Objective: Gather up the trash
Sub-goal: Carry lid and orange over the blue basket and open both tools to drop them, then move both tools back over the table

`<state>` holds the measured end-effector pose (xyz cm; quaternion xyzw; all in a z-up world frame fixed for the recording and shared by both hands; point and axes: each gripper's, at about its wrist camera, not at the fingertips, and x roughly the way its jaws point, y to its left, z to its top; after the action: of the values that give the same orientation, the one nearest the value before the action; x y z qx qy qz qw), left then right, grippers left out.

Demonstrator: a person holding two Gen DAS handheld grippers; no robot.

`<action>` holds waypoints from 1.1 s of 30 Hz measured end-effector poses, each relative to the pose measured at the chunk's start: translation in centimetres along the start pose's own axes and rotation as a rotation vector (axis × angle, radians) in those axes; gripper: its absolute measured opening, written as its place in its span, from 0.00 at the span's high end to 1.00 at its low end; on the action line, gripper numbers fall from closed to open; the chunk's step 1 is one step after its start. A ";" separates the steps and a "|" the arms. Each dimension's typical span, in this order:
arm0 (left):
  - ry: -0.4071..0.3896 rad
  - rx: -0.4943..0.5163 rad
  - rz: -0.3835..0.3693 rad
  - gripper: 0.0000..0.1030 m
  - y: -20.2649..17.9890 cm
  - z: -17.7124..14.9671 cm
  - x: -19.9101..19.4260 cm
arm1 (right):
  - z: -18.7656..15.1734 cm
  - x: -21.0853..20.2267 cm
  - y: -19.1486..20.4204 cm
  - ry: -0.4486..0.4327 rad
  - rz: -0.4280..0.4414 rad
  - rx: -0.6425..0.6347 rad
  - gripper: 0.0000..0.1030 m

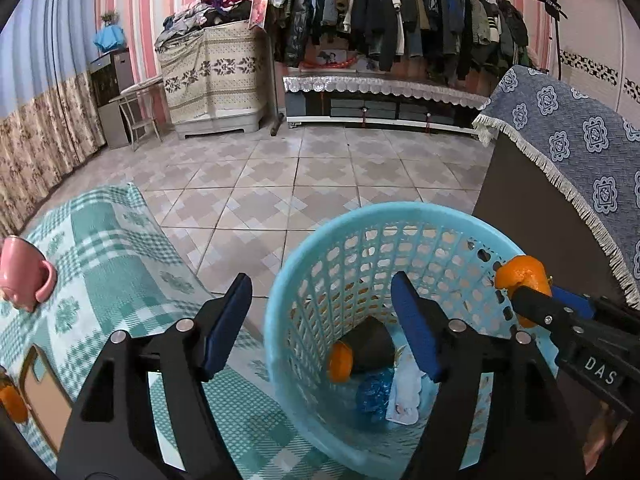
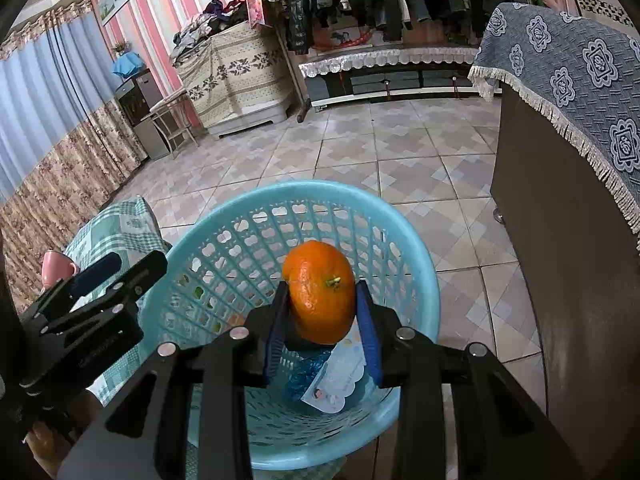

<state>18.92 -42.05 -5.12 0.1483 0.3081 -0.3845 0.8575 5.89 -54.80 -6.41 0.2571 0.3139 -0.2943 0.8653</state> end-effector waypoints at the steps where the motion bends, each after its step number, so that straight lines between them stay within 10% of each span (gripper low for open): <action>1: -0.002 -0.001 0.004 0.30 0.1 0.1 -0.1 | 0.0 0.0 0.1 0.002 -0.002 -0.004 0.67; 10: -0.051 -0.049 0.087 0.17 3.4 0.4 -2.6 | 0.2 0.9 1.9 -0.002 0.012 -0.046 0.64; 14: -0.075 -0.067 0.127 0.15 4.7 0.4 -3.8 | 0.1 1.1 2.6 -0.019 0.004 -0.067 0.38; 23: -0.125 -0.102 0.184 0.12 6.8 -0.2 -7.0 | 0.4 -0.9 3.3 -0.081 -0.033 -0.079 0.18; 33: -0.195 -0.170 0.250 0.07 10.5 -2.1 -13.6 | -0.5 -3.0 6.9 -0.116 0.017 -0.146 0.15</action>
<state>18.92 -26.38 2.17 0.0743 0.2342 -0.2600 0.9338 8.41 -48.67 -2.81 0.1785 0.2815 -0.2778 0.9010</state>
